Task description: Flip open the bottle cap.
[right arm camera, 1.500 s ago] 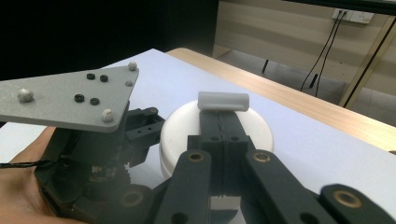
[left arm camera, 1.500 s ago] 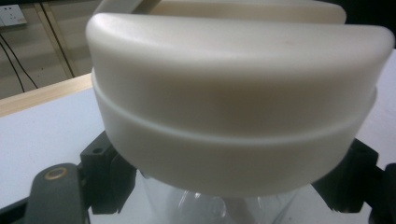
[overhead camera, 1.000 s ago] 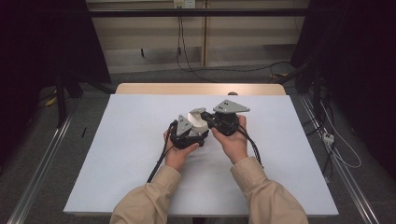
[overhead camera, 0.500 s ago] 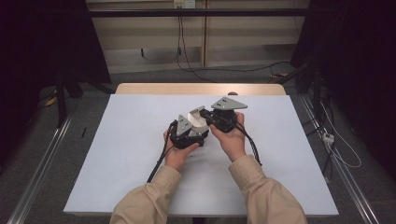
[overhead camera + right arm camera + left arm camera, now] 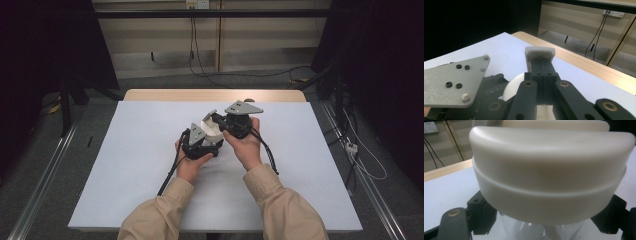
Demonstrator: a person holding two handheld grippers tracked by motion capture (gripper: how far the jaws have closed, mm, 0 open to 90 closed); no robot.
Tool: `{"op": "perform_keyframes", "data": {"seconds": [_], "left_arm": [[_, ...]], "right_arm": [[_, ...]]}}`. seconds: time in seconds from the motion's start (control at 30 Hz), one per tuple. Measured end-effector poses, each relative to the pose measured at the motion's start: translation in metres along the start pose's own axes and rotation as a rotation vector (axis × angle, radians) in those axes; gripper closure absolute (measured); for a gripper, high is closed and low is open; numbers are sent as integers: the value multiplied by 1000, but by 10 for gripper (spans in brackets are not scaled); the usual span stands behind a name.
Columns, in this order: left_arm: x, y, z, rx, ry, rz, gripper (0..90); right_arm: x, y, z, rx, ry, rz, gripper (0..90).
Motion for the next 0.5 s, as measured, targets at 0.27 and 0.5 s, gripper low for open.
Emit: {"op": "perform_keyframes", "data": {"seconds": [0.27,0.5], "left_arm": [[0,0,0,3,3,8,186],[0,0,0,12,4,9,186]], "right_arm": [[3,-2,4,-3,-3,0,900],[5,-3,7,-5,-2,1,900]]}}
Point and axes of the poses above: each handheld gripper's, and its own axes: x roughly forward along the jaws, z roughly out of its top, y roughly to its left, the point moved 1 cm from there along x, roughly forward along the jaws, and after that the axes turned 15 degrees about -x, right-handed, at the moved point
